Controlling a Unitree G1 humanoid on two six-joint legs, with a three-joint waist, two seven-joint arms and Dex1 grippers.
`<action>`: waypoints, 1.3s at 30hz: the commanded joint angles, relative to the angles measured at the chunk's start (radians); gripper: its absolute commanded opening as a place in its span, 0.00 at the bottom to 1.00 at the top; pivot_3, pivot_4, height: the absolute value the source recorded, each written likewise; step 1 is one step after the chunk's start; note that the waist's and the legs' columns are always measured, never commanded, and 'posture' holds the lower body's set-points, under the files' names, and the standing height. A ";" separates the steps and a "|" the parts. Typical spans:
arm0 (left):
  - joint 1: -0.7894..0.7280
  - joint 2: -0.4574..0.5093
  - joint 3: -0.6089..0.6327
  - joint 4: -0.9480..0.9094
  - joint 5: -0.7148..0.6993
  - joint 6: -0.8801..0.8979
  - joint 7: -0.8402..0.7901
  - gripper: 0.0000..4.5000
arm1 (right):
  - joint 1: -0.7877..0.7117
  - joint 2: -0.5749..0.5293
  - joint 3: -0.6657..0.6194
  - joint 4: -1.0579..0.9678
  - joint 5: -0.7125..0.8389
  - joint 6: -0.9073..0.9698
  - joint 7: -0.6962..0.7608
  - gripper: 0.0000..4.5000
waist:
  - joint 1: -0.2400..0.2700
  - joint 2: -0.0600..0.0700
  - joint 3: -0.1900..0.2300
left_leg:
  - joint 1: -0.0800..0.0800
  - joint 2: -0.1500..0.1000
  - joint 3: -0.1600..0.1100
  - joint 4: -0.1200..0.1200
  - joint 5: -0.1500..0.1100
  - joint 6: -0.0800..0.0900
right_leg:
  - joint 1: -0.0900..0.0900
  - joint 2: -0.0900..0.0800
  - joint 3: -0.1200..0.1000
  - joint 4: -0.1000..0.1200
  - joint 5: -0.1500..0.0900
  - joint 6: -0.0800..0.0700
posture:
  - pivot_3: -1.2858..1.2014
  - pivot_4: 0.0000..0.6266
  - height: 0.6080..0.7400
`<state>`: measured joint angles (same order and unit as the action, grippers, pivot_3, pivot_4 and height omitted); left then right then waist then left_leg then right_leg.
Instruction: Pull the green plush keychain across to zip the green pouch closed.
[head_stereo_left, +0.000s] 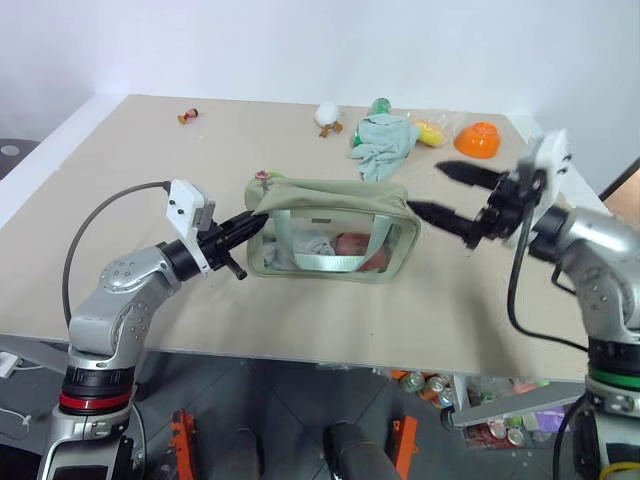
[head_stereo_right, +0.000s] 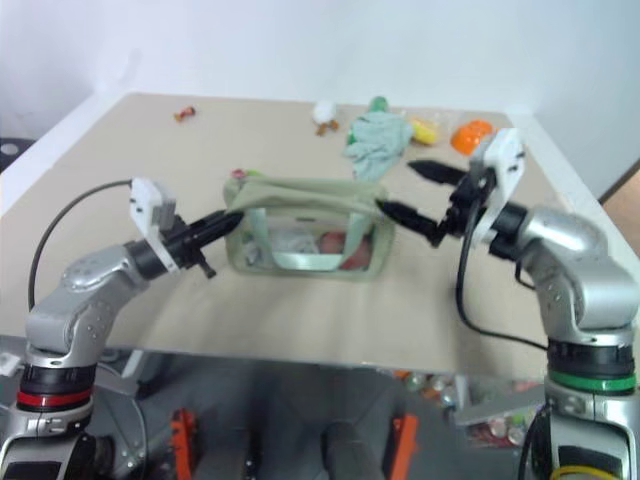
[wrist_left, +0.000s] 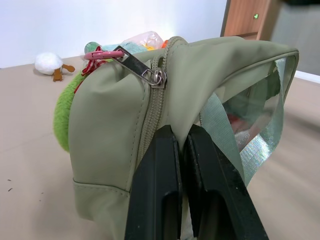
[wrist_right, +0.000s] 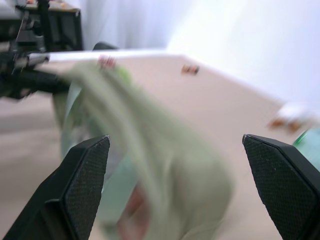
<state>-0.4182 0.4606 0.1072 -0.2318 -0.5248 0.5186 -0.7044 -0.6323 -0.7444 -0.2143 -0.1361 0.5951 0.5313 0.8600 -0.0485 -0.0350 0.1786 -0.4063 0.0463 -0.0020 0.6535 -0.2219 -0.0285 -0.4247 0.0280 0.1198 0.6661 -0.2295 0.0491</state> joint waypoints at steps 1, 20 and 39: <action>0.006 -0.006 -0.039 -0.066 -0.023 0.001 -0.025 0.00 | -0.103 0.050 0.029 -0.024 0.018 0.029 -0.055 0.99 | 0.000 0.000 0.000 | 0.000 0.000 0.000 0.000 0.000 0.000 | 0.000 0.000 0.000 0.000 0.000 0.000 | 0.52 0.24 1.00; 0.046 0.068 -0.101 -0.132 -0.065 0.029 -0.130 0.00 | -0.526 0.370 0.332 0.624 -0.314 -0.338 0.111 0.99 | 0.002 0.001 0.001 | -0.002 0.000 -0.002 -0.003 0.000 0.000 | -0.001 -0.002 -0.003 -0.001 -0.001 -0.001 | 0.52 0.24 1.00; 0.021 0.046 -0.118 -0.102 -0.035 -0.013 -0.122 0.00 | -0.502 0.383 0.311 0.618 -0.322 -0.275 0.181 0.99 | 0.003 0.001 0.001 | -0.003 -0.004 -0.004 -0.002 0.000 0.000 | 0.000 -0.007 -0.007 -0.002 -0.001 -0.002 | 0.52 0.24 1.00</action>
<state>-0.3902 0.5117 0.0137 -0.3230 -0.5590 0.5082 -0.8146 -1.0933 -0.3645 0.1406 0.4710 0.2676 0.2639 1.0603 -0.0453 -0.0339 0.1793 -0.4093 0.0424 -0.0062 0.6517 -0.2219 -0.0286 -0.4246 0.0211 0.1131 0.6646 -0.2303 0.0469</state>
